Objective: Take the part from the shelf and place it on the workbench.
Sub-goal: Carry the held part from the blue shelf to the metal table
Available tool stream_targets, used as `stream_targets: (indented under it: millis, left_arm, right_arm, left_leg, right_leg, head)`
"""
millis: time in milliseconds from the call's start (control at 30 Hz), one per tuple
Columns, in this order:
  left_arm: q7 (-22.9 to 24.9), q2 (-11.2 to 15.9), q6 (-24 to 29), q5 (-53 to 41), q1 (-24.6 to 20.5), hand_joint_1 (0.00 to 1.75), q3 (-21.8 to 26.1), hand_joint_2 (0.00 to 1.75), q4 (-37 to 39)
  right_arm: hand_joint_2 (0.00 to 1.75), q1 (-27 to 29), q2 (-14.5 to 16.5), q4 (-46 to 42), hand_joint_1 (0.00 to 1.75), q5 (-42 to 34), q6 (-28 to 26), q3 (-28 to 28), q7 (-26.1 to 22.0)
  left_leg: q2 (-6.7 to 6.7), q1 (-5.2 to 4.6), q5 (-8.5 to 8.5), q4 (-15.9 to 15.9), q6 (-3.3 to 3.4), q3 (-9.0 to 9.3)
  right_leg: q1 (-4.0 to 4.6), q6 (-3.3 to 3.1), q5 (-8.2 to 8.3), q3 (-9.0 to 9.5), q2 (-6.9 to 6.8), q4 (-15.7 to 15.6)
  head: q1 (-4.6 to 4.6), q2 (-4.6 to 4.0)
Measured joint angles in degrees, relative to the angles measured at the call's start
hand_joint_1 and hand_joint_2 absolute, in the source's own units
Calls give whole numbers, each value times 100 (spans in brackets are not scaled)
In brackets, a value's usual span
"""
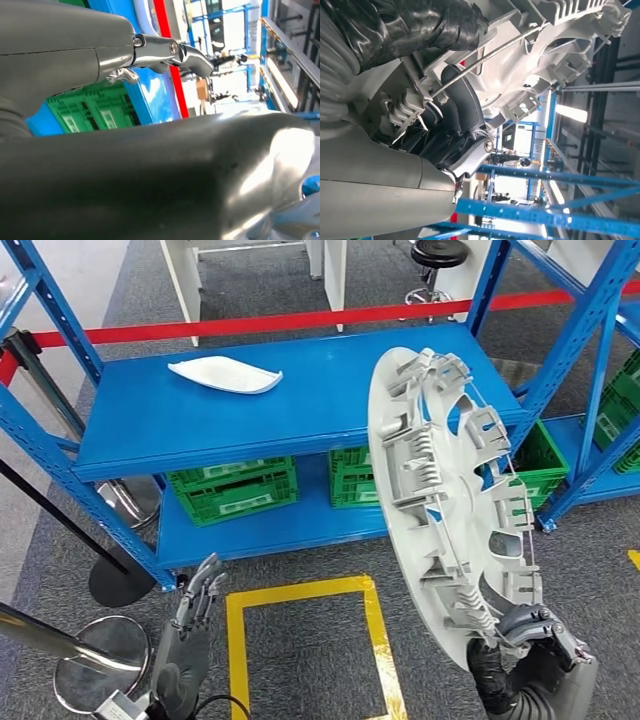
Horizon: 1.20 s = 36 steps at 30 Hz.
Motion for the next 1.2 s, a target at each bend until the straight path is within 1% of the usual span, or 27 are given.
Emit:
stream_targets:
  millis: [33,67,100,167,200,233,267,333,400,467,533,567,633,667,700,733,767,800,833,867,900,933,967,1033,1067,1100,1200]
  left_arm:
    - [0,1,0,-1,-1,0,-1,0,0]
    - [0,2,-1,-3,-2,0,-1,0,0]
    - [0,3,-1,-5,-3,0,-2,0,1]
    - [1,5,-3,-16,-10,0,-7,0,8]
    - [2,7,-4,-22,-19,0,-10,0,16]
    - [4,8,-4,-35,-34,0,-16,0,25]
    - [5,8,-2,-49,-55,0,-24,0,36]
    - [7,3,13,-78,-109,0,-50,0,54]
    - [6,-5,41,-91,-165,0,-86,0,62]
    - [4,-10,71,-92,-200,0,-121,0,71]
    - [3,-14,86,-92,-217,0,-147,0,81]
    - [3,-20,87,-92,-226,0,-156,0,86]
    - [4,-35,95,-92,-241,0,-165,0,94]
    - [3,-40,110,-92,-243,0,-166,0,98]
    - [2,-43,137,-92,-243,0,-167,0,101]
    - [-1,-43,172,-92,-240,0,-166,0,103]
    - [-3,-42,212,-92,-236,0,-165,0,103]
    - [-7,-42,255,-92,-228,0,-163,0,102]
    - [-14,-42,295,-92,-215,0,-159,0,94]
    - [-27,-42,336,-92,-195,0,-152,0,75]
    - [-45,-40,375,-93,-171,0,-144,0,42]
    - [-67,-38,407,-97,-144,0,-131,0,-3]
    - [-89,-36,434,-107,-114,0,-111,0,-55]
    - [-113,-30,464,-136,-46,0,-52,0,-154]
    - [-116,-27,476,-156,-5,0,-13,0,-206]
    - [-116,-21,485,-178,40,0,28,0,-260]
    - [-116,5,505,-257,153,0,141,0,-419]
  right_arm:
    - [175,2,0,0,175,-1,0,-3,1]
    - [175,3,0,0,175,-1,-1,-6,1]
    - [175,5,0,0,175,-6,-3,-12,1]
    - [175,15,0,-1,175,-31,-1,-30,0]
    - [175,26,0,-2,175,-53,10,-42,0]
    - [175,42,0,-2,175,-79,33,-56,0]
    - [175,61,0,-3,175,-107,70,-75,0]
    - [175,94,0,-7,175,-164,183,-135,0]
    - [175,118,0,-20,175,-205,283,-202,0]
    - [175,137,1,-33,175,-224,323,-250,0]
    - [175,153,2,-48,175,-236,333,-287,0]
    - [175,159,2,-54,175,-239,343,-308,0]
    - [175,163,1,-63,175,-240,390,-346,-1]
    - [175,158,1,-63,175,-239,438,-362,-1]
    - [175,151,2,-61,175,-232,497,-375,-1]
    - [175,138,2,-54,175,-224,559,-389,0]
    - [175,116,2,-43,175,-214,614,-399,0]
    - [175,81,2,-26,175,-204,658,-404,1]
    - [175,33,2,-7,175,-197,690,-406,1]
    - [175,-27,2,16,175,-188,711,-401,2]
    - [175,-93,2,38,175,-181,726,-390,2]
    - [175,-159,2,67,175,-177,733,-372,3]
    - [175,-222,1,98,175,-175,738,-349,4]
    - [175,-338,0,164,175,-177,741,-289,5]
    - [175,-402,0,195,175,-179,742,-253,5]
    - [175,-470,0,227,175,-187,743,-216,6]
    - [175,-669,0,337,175,-224,758,-104,5]
  left_leg:
    - [-7,6,-42,23,-34,-27]
    - [-15,13,-186,120,-72,-62]
    - [-22,23,-431,327,-109,-118]
    - [-28,44,-996,1006,-165,-254]
    - [-28,51,-1153,1337,-181,-291]
    - [-28,55,-1176,1532,-187,-267]
    - [-28,57,-1079,1538,-184,-161]
    - [-31,53,-767,943,-140,317]
    - [-35,35,-725,123,-76,831]
    - [-37,2,-779,-224,-21,984]
    - [-24,0,-661,-277,46,903]
    - [-12,11,-596,-302,87,851]
    - [15,32,-454,-329,147,713]
    - [20,30,-387,-324,162,623]
    - [24,27,-314,-314,164,530]
    - [29,25,-241,-299,160,430]
    - [33,25,-171,-276,150,322]
    - [34,26,-111,-245,135,216]
    - [35,28,-58,-205,116,123]
    - [34,20,-14,-158,91,38]
    - [32,10,31,-111,66,-28]
    - [31,1,86,-78,41,-73]
    - [31,-4,146,-66,19,-111]
    - [25,13,240,-67,-33,-164]
    - [17,23,166,-25,-64,-204]
    - [8,31,-31,124,-98,-261]
    - [-6,43,-918,1155,-164,-463]
  right_leg:
    - [-8,-35,50,-48,-12,-9]
    - [-18,-80,106,-115,-29,-20]
    - [-29,-122,168,-174,-45,-30]
    - [-17,-177,286,-315,-60,-7]
    - [-13,-182,348,-397,-61,15]
    - [-9,-183,405,-502,-62,45]
    - [-7,-178,457,-608,-62,82]
    - [-5,-155,547,-802,-56,160]
    - [6,-103,642,-926,-50,204]
    - [-2,-25,760,-969,-51,183]
    - [-15,51,813,-995,-44,157]
    - [-18,82,705,-1036,-35,220]
    - [-27,130,190,-1184,-19,661]
    - [-28,154,-100,-1270,-18,1029]
    - [-30,173,-292,-1328,-17,1399]
    - [-30,188,-334,-1327,-17,1673]
    - [-32,198,-246,-1253,-18,1794]
    - [-37,202,-68,-1076,-17,1695]
    - [-45,204,92,-803,-16,1405]
    - [-51,202,131,-454,-12,970]
    - [-53,181,78,-120,-2,504]
    - [-46,155,-9,93,6,158]
    - [-30,121,-89,200,12,-49]
    - [-17,27,-43,102,-2,-99]
    - [-19,-28,10,39,-14,-97]
    - [-27,-87,75,-39,-27,-102]
    - [-16,-179,294,-272,-44,-88]
  head:
    - [-2,0]
    - [-15,0]
    - [-35,0]
    - [-80,0]
    - [-94,0]
    - [-102,0]
    - [-109,0]
    - [-121,0]
    - [-125,1]
    - [-129,0]
    - [-133,0]
    - [-124,0]
    - [-72,0]
    - [-44,0]
    - [-24,0]
    - [-14,0]
    - [-9,0]
    - [-4,0]
    - [-2,0]
    - [5,0]
    - [10,0]
    - [9,0]
    - [9,0]
    - [2,0]
    - [-2,0]
    - [-19,0]
    - [-92,0]
